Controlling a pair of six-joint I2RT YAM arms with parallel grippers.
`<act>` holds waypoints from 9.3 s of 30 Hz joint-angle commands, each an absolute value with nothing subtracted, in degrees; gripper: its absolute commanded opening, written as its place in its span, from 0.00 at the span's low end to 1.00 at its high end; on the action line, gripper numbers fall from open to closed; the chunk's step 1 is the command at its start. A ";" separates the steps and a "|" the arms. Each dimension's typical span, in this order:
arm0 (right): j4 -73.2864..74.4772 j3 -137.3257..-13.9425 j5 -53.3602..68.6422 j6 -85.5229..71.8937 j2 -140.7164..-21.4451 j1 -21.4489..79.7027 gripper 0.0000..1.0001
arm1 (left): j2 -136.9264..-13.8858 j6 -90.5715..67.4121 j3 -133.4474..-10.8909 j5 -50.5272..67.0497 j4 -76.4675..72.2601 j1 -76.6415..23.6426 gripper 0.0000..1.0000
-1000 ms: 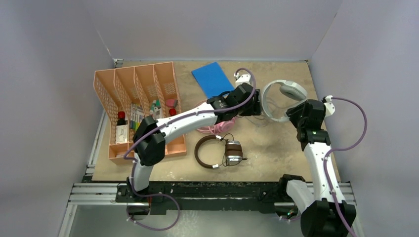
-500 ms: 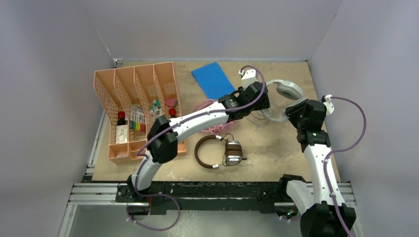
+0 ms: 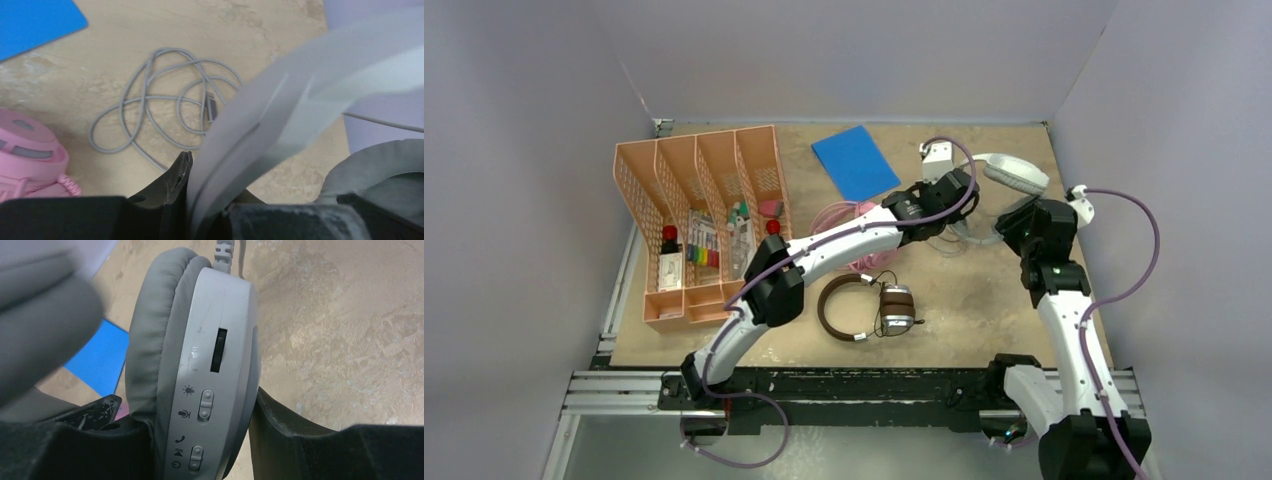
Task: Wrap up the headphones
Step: Pick up the headphones from the center of the board, then wrap the headphones cable around the headphones.
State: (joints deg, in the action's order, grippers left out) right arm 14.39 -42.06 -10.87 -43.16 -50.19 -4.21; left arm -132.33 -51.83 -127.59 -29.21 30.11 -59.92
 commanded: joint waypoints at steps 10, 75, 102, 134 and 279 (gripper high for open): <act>22.28 -65.33 13.67 -12.15 -51.22 -2.28 0.98 | -119.10 -42.99 -129.19 -21.94 37.09 -48.44 0.00; 4.91 -80.19 34.85 -13.44 -76.60 -9.28 0.00 | -89.95 -47.14 -111.63 6.25 29.70 -28.40 0.00; -64.72 -38.30 41.32 -25.63 -87.67 3.38 0.72 | -94.67 -76.06 -102.88 19.94 -6.29 -36.02 0.00; 2.19 -57.64 15.14 -3.03 -84.83 26.42 0.00 | -102.30 -83.11 -104.97 -7.01 -10.49 -35.64 0.00; 41.62 -97.19 37.76 -4.34 -91.01 -6.77 0.00 | -97.17 -22.46 -88.13 -22.82 10.10 -46.56 0.00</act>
State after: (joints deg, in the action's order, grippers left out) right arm 42.09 -99.24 42.68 0.32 -94.70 -6.46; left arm -107.11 0.10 -91.55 -31.24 19.14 -54.22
